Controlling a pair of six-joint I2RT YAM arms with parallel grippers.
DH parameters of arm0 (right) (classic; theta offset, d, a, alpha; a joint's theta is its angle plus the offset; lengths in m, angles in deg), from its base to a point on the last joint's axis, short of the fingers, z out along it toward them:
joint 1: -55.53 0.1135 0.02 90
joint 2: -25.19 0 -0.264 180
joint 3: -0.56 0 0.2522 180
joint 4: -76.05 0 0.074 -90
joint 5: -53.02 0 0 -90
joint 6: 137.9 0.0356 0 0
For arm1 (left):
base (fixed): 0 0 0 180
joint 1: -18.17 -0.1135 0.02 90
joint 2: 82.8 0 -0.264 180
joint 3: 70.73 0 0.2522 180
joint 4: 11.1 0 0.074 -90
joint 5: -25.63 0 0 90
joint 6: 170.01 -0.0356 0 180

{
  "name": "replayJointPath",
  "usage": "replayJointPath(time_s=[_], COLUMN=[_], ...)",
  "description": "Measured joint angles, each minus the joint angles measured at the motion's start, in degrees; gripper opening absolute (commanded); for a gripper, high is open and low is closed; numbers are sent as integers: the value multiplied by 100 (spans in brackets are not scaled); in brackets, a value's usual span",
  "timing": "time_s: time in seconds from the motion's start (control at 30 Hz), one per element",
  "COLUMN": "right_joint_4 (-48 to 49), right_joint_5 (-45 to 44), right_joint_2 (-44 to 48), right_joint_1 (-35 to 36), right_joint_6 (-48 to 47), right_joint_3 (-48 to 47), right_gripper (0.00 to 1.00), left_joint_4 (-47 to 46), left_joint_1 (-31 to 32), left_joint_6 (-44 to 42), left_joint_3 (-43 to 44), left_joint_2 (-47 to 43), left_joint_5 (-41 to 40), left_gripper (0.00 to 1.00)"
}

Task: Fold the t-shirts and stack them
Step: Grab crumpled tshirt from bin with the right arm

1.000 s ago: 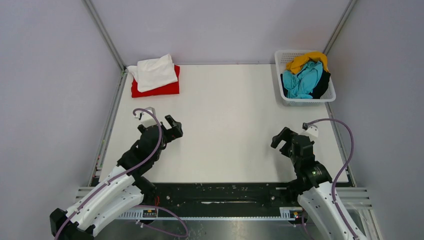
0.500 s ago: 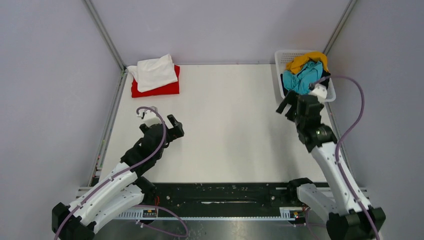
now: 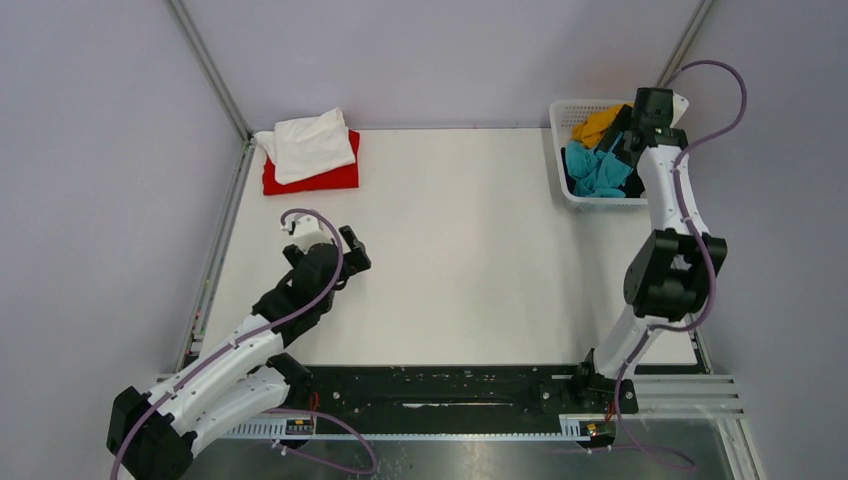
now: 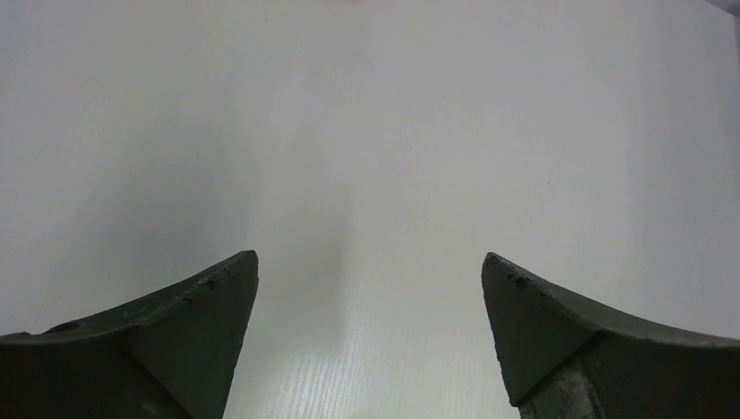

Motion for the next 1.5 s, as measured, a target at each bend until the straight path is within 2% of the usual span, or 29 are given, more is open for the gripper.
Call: replayJointPath(time_s=[0.2, 0.3, 0.37, 0.67, 0.77, 0.93, 1.03, 1.2, 1.5], right_joint_4=[-529, -772, -887, -1126, -1193, -1233, -1368, -1458, -872], right_joint_5=[133, 149, 151, 317, 267, 264, 348, 485, 1158], right_joint_2=[-1480, -1969, -2135, -2691, -2855, -3014, -3005, -2575, 761], right_joint_1=[-44, -46, -46, -46, -55, -74, -83, -83, -83], right_joint_6=[-238, -291, -310, -326, -358, -463, -490, -492, -267], right_joint_3=[-1491, -1886, -1930, -2186, -2472, -2800, -2929, -2855, -2013], right_gripper=[80, 63, 50, 43, 32, 2, 0, 0, 0], left_joint_4=[-22, -22, -15, -11, 15, 46, 68, 138, 227], left_joint_1=[2, 0, 0, 0, 0, 0, 2, 0, 2], left_joint_6=[-20, -24, -24, -22, -20, -15, -11, 11, 94], left_joint_3=[87, 120, 120, 120, 120, 120, 120, 120, 116], left_joint_2=[334, 402, 411, 411, 400, 332, 232, 4, -382], left_joint_5=[-83, -125, -144, -190, -210, -227, -229, -227, -177], left_gripper=[99, 99, 99, 99, 99, 99, 99, 99, 99])
